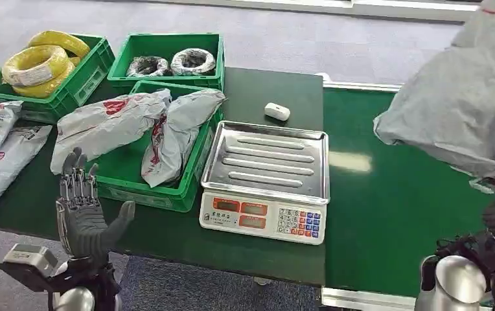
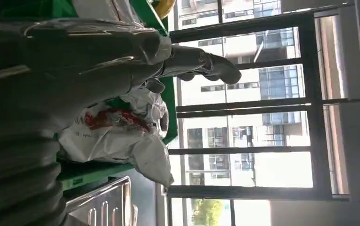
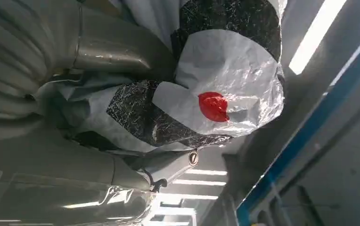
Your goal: Moved the parcel from conveyor to table for the left to box.
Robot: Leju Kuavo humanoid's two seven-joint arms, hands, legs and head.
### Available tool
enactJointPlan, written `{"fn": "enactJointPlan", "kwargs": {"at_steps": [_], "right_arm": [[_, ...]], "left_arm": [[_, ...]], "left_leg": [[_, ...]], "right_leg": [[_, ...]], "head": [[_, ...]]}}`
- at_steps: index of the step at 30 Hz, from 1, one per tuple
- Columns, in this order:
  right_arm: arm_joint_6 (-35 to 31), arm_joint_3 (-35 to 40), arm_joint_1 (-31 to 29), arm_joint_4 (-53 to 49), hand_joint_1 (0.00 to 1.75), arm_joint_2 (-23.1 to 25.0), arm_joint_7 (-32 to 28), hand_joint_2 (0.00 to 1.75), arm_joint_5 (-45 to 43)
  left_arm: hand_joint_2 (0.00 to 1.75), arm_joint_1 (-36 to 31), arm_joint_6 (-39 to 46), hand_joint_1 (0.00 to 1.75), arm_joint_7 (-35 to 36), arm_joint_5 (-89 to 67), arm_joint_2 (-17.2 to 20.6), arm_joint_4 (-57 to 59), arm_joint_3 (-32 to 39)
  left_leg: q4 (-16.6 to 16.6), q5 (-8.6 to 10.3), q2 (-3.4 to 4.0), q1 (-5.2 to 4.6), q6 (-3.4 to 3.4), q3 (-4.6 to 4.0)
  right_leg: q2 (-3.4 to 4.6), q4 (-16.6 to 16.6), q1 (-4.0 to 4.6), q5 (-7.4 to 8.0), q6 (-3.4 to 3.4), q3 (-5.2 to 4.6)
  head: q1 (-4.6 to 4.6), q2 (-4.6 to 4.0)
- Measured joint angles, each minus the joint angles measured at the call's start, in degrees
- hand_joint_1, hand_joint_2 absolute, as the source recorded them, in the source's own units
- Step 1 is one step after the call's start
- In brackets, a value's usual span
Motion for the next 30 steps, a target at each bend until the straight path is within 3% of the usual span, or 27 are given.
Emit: {"fn": "enactJointPlan", "kwargs": {"at_steps": [10, 12, 16, 18, 23, 30], "right_arm": [[-0.09, 5.41, -2.3, -0.9, 1.75, 0.0, 0.13, 1.75, -0.05], [3.2, 6.2, -3.06, -0.72, 1.75, -0.07, 3.36, 1.75, 2.3], [26.78, 10.32, -10.35, 9.17, 1.75, -0.87, 20.76, 1.75, 8.3], [34.94, 11.66, -13.99, 17.7, 1.75, -0.94, 23.87, 1.75, 9.57], [37.9, 13.1, -19.02, 33.21, 1.75, -0.76, 24.44, 1.75, 12.44], [38.31, 13.64, -20.61, 39.67, 1.75, -0.76, 24.55, 1.75, 12.98]], "left_arm": [[1.75, -0.27, -0.42, 0.0, 0.02, 0.0, -0.28, -0.46, 1.4], [1.75, -0.41, -0.44, 0.0, 0.04, 0.0, -0.31, -0.46, 1.53], [1.75, -2.26, -1.03, 0.0, 0.54, 0.02, -0.33, -0.44, 2.16], [1.75, -3.45, -1.75, 0.0, 1.31, 0.0, -0.46, -0.42, 2.41], [1.75, -4.84, -2.06, 0.0, 2.45, -0.24, -1.05, -0.42, 3.26], [1.75, -5.17, -2.23, 0.0, 2.47, -0.35, -1.4, -0.42, 3.91]], "left_leg": [[0.01, 0.01, -0.04, -0.02, 0.02, -0.04], [0.0, 0.01, -0.05, -0.02, 0.02, -0.24], [-0.02, 0.03, 0.31, 0.01, -0.03, -0.05], [0.0, 0.3, 0.13, 0.01, 0.01, -0.05], [0.02, 0.48, -0.54, 0.01, -0.01, -0.35], [0.03, 0.46, -0.52, -0.01, -0.01, -0.64]], "right_leg": [[-0.04, -0.01, -0.03, 0.0, 0.01, 0.0], [-0.04, 0.0, -0.03, 0.0, 0.01, -0.02], [0.25, 0.0, 0.02, 0.15, -0.16, -0.04], [0.12, 0.0, 0.02, 0.25, -0.06, -0.07], [-0.49, 0.02, 0.01, 0.28, -0.05, -0.14], [-0.47, 0.01, 0.0, 0.28, -0.05, -0.45]], "head": [[0.02, 0.0], [0.02, 0.0], [0.04, 0.0], [0.0, 0.0], [0.02, 0.0], [0.0, 0.0]]}}
